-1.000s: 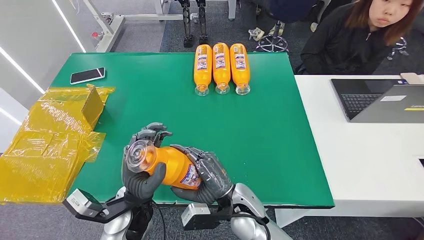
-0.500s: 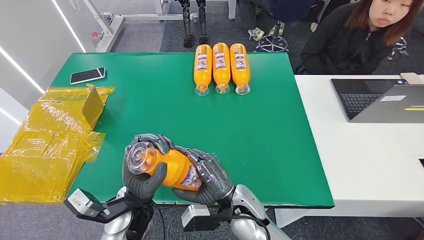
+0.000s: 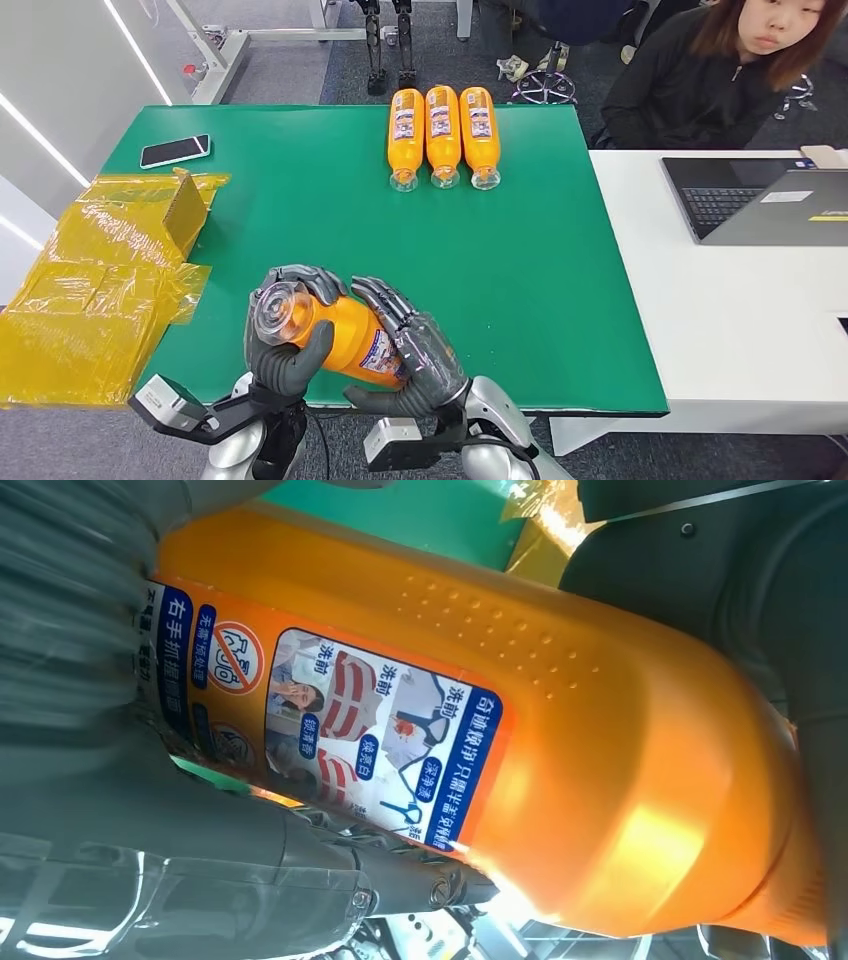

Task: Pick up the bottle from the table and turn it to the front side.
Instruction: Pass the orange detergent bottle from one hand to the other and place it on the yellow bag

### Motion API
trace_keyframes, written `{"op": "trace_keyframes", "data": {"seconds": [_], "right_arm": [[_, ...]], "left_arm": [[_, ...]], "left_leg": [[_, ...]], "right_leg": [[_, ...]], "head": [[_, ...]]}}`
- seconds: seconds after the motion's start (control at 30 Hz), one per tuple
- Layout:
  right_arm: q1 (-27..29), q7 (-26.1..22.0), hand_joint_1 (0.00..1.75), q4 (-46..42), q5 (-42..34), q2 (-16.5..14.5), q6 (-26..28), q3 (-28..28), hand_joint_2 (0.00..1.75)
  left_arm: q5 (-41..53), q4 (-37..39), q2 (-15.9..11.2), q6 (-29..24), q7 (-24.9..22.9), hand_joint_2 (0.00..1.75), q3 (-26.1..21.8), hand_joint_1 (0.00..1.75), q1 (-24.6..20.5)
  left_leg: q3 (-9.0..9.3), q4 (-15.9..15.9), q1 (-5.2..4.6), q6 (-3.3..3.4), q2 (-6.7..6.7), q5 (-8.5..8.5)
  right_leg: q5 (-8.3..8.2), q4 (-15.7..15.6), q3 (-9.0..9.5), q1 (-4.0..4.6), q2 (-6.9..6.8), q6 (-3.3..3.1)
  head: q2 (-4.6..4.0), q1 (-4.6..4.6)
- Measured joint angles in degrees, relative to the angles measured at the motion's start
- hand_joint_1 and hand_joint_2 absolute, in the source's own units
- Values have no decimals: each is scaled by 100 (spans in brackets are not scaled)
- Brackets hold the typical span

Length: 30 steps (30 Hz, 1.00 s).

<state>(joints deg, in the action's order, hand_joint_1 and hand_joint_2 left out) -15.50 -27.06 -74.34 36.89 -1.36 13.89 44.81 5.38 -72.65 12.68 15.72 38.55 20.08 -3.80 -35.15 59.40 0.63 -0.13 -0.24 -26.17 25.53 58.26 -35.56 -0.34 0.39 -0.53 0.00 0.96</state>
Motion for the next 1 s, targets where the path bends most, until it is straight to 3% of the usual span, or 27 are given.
{"op": "trace_keyframes", "data": {"seconds": [0.1, 0.23, 0.47, 0.67, 0.87, 1.0], "right_arm": [[21, -78, 0, -2, -127, -1, 67, 0, 175], [67, -183, 0, -47, -286, -1, 161, 1, 175], [159, -312, 0, -189, -393, 29, 164, 17, 175], [130, -442, 0, -190, -552, 70, 151, 74, 175], [-67, -452, 0, -158, -826, 104, 238, 159, 175], [-99, -439, 0, -178, -898, 182, 300, 209, 175]], "left_arm": [[179, 14, -7, -185, 16, 175, -1, 175, -25], [665, 160, -112, -883, 52, 175, -127, 175, -260], [708, 604, -624, -1676, 146, 175, -973, 175, -966], [779, 709, -1001, -2122, 160, 175, -1298, 175, -1410], [2196, 1627, -1318, -3259, 108, 175, -1355, 175, -2319], [3404, 2630, -1545, -4254, -309, 175, -1345, 175, -2943]], "left_leg": [[0, 0, 0, 0, -1, 0], [0, 0, 1, 0, 0, 0], [4, -1, 7, -11, 2, 7], [2, -1, 6, -11, 0, 7], [2, 1, 5, -14, -1, 13], [5, 1, 6, -14, 4, 14]], "right_leg": [[0, 0, 0, 0, 0, 0], [-1, 1, 0, 0, 0, -1], [-1, 12, -1, 6, 5, -5], [0, 11, -2, 7, 3, -6], [-8, 11, -1, 6, 0, -11], [-11, 13, -2, 6, 8, -15]], "head": [[0, 0], [0, 1], [0, -2], [0, 0], [0, -1], [0, 0]]}}
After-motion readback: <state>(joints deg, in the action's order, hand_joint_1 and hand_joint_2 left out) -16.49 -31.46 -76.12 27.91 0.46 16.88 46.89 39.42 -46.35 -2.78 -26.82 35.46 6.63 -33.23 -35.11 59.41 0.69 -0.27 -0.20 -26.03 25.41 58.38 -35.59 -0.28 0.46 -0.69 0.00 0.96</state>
